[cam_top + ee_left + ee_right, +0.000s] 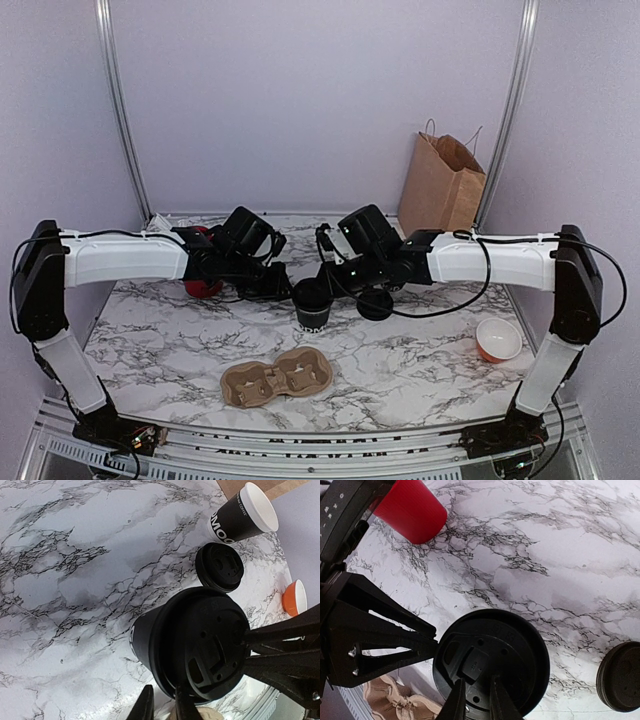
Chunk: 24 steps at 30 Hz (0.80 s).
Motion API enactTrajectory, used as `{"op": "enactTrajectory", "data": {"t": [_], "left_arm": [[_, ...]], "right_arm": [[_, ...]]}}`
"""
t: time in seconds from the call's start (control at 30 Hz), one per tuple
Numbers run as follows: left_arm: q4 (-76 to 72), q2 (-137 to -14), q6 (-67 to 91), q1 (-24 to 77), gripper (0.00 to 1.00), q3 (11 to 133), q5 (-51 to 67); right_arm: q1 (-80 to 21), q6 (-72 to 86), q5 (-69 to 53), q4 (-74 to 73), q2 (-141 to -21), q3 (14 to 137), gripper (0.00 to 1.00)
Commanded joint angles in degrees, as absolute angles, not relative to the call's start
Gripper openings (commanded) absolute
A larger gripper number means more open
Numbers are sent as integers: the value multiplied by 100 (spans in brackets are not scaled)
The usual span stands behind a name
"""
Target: Pack the takeout coffee
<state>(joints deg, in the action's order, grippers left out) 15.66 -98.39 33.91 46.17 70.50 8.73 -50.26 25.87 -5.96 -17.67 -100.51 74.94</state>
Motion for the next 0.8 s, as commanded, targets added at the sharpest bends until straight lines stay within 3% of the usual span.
{"op": "enactTrajectory", "data": {"t": [0.0, 0.77], "left_arm": [[1510, -9568, 3403, 4597, 16, 6962, 907], [1551, -9720, 3393, 4692, 18, 7061, 1009]], "right_arm": [[-5000, 2555, -291, -1862, -9949, 7553, 18], [-4974, 2444, -88, -2070, -9922, 7755, 23]]}}
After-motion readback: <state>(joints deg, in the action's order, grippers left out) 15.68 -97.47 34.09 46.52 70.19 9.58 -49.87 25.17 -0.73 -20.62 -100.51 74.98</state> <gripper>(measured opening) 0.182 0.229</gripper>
